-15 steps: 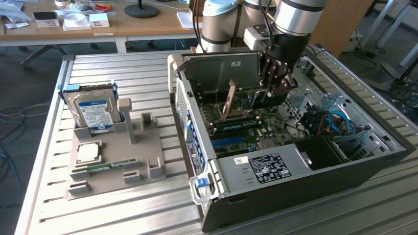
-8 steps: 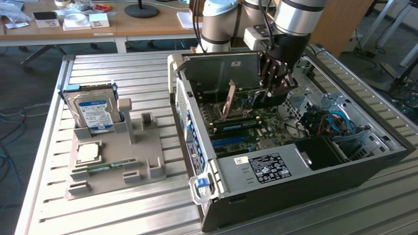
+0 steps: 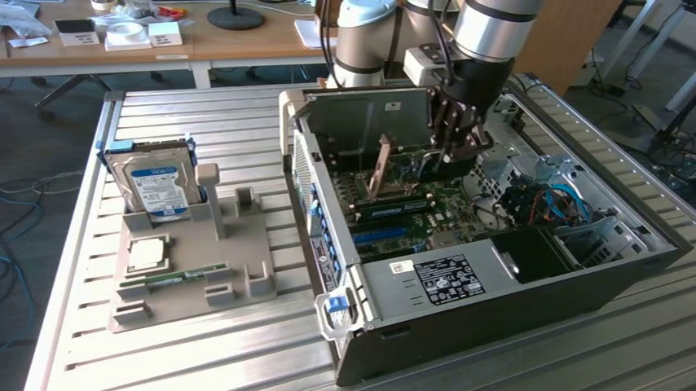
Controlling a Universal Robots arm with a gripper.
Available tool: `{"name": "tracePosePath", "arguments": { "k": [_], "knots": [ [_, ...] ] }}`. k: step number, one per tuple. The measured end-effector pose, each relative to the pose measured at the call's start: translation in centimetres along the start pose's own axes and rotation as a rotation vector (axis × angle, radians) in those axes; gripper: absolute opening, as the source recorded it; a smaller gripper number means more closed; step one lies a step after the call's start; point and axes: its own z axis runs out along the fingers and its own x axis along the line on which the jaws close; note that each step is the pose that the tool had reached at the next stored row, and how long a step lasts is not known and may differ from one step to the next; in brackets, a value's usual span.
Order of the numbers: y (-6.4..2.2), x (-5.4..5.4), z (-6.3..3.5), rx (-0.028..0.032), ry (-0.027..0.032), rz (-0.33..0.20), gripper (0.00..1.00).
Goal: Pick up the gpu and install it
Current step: 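Insert the gpu into the slot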
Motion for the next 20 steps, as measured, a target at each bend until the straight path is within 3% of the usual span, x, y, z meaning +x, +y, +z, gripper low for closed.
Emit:
{"name": "tracePosePath", "arguments": {
  "k": [9, 20],
  "knots": [
    [0.18, 0.4, 0.63, 0.0057, -0.0003, 0.0, 0.27],
    [0.82, 1.3, 0.73, 0.0073, -0.0006, 0.0, 0.27]
  ]
}}
